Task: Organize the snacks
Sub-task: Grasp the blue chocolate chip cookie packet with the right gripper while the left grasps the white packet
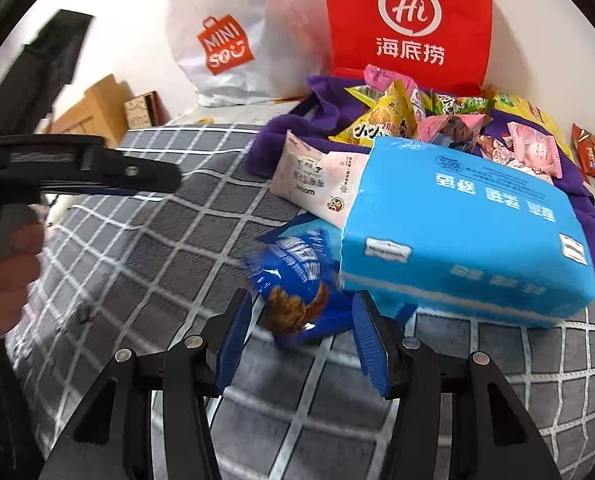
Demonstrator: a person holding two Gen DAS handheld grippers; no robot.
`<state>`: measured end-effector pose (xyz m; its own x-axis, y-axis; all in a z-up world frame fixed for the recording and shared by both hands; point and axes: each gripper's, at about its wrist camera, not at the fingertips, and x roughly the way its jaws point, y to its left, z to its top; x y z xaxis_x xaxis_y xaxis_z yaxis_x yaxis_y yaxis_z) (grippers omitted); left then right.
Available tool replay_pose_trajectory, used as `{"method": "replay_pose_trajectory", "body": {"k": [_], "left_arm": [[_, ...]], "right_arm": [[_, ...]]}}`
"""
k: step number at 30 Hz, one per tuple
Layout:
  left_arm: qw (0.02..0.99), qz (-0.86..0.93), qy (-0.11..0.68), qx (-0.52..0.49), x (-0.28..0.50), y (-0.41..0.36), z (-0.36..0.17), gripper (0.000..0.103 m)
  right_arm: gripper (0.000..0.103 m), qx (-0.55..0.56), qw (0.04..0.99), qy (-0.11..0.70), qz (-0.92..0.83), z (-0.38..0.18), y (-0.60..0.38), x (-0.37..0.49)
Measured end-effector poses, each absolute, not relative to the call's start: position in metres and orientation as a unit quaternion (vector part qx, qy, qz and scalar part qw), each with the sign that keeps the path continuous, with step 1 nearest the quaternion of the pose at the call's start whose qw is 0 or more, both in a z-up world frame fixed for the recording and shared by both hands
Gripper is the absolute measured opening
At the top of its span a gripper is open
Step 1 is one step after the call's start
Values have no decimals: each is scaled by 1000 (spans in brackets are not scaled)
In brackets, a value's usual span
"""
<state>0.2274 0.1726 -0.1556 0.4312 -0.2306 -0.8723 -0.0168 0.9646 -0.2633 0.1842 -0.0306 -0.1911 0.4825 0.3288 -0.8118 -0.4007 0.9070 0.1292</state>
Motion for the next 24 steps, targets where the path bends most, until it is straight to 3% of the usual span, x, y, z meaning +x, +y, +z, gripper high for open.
{"method": "replay_pose_trajectory", "body": {"k": [2,5,7,8,10,11,19,21,24], "left_arm": [[837,-64,531,-117,229,173,-157,81],[838,-72,528,-115,230,168,-157,81],[840,-79,525,-112,231,163,-155,81],[841,-83,524,-110,231,159,-155,81],[842,-91,521,-109,231,152,-155,81],[842,-96,520,-109,232,148,-154,81],[846,-132,507,-96,248,106,-155,81],[846,-135,508,-85,255,97,-157,81],[849,-122,512,-53,265,84,-163,81]], "right_arm": [[54,-40,863,461,203,-193,-27,187],[42,-56,866,455,199,-192,-24,185],[40,-73,865,452,206,-190,-27,179],[34,-76,864,452,209,-188,-30,176],[6,-72,856,459,226,-183,-39,169],[4,-65,849,467,237,-181,-44,165],[8,-64,858,460,219,-166,-98,131],[29,-51,859,460,219,-166,-110,129],[38,-34,861,458,217,-168,-123,128]]}}
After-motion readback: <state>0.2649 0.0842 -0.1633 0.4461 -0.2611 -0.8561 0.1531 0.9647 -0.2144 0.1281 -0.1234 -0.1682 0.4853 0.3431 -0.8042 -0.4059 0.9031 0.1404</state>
